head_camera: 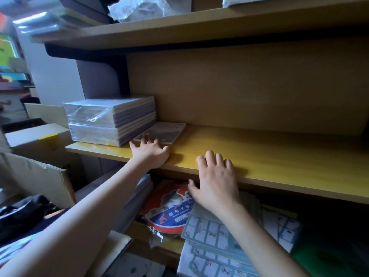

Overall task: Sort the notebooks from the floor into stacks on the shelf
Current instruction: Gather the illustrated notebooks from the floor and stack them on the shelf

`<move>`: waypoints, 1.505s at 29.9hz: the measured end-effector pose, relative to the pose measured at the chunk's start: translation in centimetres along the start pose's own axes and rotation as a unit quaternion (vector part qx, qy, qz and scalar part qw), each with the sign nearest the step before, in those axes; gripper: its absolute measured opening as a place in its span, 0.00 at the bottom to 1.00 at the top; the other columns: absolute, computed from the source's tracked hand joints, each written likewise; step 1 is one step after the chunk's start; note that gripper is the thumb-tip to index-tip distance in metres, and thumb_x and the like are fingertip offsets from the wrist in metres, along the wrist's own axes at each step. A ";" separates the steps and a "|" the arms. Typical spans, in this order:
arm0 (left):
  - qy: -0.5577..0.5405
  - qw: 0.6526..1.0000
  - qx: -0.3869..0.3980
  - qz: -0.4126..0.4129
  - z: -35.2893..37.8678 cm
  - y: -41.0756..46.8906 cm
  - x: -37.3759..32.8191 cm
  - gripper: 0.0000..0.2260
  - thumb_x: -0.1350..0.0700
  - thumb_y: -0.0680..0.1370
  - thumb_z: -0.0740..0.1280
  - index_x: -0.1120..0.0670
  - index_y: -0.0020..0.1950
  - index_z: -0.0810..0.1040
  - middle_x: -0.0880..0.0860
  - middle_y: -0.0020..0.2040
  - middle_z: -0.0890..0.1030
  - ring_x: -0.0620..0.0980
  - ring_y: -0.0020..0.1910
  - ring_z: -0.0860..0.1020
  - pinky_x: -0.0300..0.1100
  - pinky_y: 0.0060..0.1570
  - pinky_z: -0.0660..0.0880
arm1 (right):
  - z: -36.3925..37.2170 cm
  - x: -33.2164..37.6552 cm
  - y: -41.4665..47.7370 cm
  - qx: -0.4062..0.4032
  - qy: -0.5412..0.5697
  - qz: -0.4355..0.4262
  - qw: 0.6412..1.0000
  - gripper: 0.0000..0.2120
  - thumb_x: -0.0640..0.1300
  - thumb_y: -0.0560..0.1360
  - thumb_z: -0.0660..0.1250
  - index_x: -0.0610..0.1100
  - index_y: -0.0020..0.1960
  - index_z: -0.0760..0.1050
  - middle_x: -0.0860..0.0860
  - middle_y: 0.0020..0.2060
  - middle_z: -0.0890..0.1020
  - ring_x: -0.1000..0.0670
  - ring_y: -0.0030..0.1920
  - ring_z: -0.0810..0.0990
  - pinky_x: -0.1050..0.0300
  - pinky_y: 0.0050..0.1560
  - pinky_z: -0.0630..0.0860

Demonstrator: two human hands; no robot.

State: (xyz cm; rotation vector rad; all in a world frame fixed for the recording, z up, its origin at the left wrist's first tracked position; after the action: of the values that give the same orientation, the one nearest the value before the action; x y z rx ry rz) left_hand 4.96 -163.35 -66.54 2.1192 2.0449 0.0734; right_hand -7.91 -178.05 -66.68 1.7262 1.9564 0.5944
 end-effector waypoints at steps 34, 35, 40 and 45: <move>-0.082 0.946 -0.219 0.224 -3.6 -13.9 -6.5 0.20 0.50 0.73 0.57 0.53 0.61 0.77 0.53 0.66 0.75 0.53 0.64 0.73 0.48 0.63 0.66 | -3.0 -1.5 -6.9 -0.063 0.210 -0.033 0.975 0.14 0.46 0.72 0.59 0.44 0.55 0.75 0.48 0.48 0.76 0.47 0.51 0.72 0.56 0.51 0.65; -0.118 0.941 -0.214 0.232 -2.8 -16.9 -6.8 0.20 0.48 0.72 0.55 0.52 0.57 0.78 0.52 0.60 0.79 0.54 0.57 0.77 0.47 0.57 0.70 | -2.7 -1.7 -9.2 -0.064 0.240 -0.027 0.968 0.12 0.45 0.72 0.58 0.43 0.51 0.75 0.49 0.44 0.76 0.48 0.48 0.72 0.55 0.48 0.66; -0.161 0.949 0.010 0.272 8.5 -29.6 -7.7 0.23 0.46 0.69 0.53 0.51 0.59 0.74 0.51 0.60 0.74 0.53 0.56 0.75 0.47 0.54 0.71 | 4.8 -1.0 -21.0 0.143 0.390 0.076 0.906 0.06 0.41 0.72 0.60 0.47 0.45 0.75 0.52 0.39 0.76 0.53 0.38 0.74 0.59 0.39 0.70; -0.182 0.945 0.257 0.084 22.4 -36.0 0.3 0.22 0.49 0.74 0.66 0.52 0.67 0.68 0.53 0.67 0.65 0.55 0.64 0.69 0.47 0.61 0.69 | 12.2 2.0 -32.4 0.430 0.510 0.328 0.669 0.12 0.32 0.77 0.59 0.38 0.59 0.73 0.44 0.49 0.78 0.50 0.39 0.78 0.61 0.34 0.74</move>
State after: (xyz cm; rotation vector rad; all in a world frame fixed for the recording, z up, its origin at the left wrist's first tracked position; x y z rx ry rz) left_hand -26.65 -164.51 -94.80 2.3537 1.7903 -0.8501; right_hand -26.55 -179.74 -95.90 3.3093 2.4733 1.2079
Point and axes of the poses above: each hand's wrist, its own y-axis towards the middle knuckle, its own z-axis out of the palm, x = y × z, the point moved 9 cm from there along y, towards the middle knuckle
